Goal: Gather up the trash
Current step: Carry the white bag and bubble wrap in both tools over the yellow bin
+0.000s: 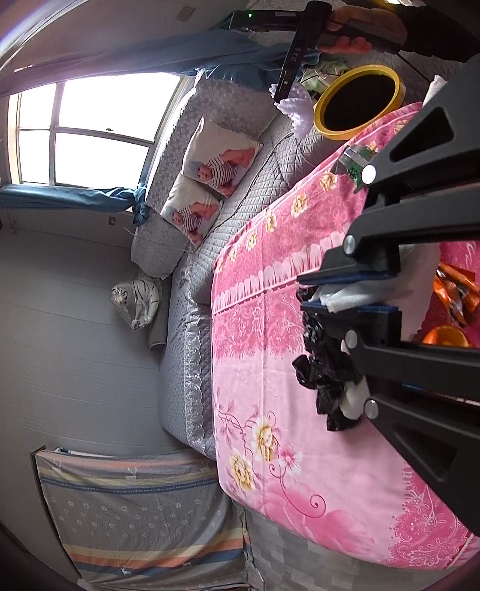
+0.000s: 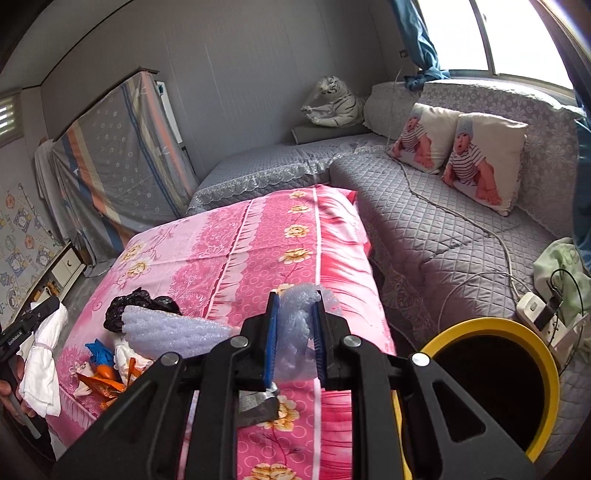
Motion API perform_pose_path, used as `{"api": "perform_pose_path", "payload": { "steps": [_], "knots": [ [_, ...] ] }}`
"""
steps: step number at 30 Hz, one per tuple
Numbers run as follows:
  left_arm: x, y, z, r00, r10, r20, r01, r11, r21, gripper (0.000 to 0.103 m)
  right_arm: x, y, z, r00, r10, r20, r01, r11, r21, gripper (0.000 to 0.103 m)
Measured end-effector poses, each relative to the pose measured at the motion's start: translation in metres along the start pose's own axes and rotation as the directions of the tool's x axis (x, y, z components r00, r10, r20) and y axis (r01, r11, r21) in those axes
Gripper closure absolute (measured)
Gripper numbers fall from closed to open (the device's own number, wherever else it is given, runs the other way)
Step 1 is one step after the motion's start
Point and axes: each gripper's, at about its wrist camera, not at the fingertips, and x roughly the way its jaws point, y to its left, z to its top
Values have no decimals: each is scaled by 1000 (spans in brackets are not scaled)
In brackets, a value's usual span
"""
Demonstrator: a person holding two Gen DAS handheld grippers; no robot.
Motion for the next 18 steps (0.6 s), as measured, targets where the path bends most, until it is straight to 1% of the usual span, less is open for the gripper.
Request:
{"api": "perform_pose_path", "payload": {
  "steps": [3, 6, 8, 11, 14, 17, 18],
  "knots": [
    [13, -25, 11, 999, -32, 3, 32, 999, 27, 95, -12, -24, 1, 998, -57, 31, 55, 998, 40, 87],
    [28, -53, 22, 998, -70, -2, 70, 996, 57, 94, -26, -48, 0, 990, -127, 67, 122, 989, 78, 87],
    [41, -73, 29, 994, -111, -14, 112, 991, 74, 94, -35, -65, -2, 980, -178, 87, 168, 980, 110, 87],
    [57, -104, 39, 984, -175, -34, 178, 979, 97, 95, -48, -90, -7, 968, -228, 104, 210, 965, 160, 87],
    [72, -138, 45, 975, -217, -48, 222, 965, 137, 94, -58, -111, -14, 945, -307, 114, 283, 940, 192, 87],
    [86, -171, 49, 964, -257, -72, 266, 949, 168, 94, -64, -130, -21, 925, -365, 105, 335, 915, 225, 87],
    [92, -182, 51, 960, -270, -81, 280, 943, 179, 94, -65, -135, -24, 915, -389, 105, 357, 904, 236, 87]
  ]
}}
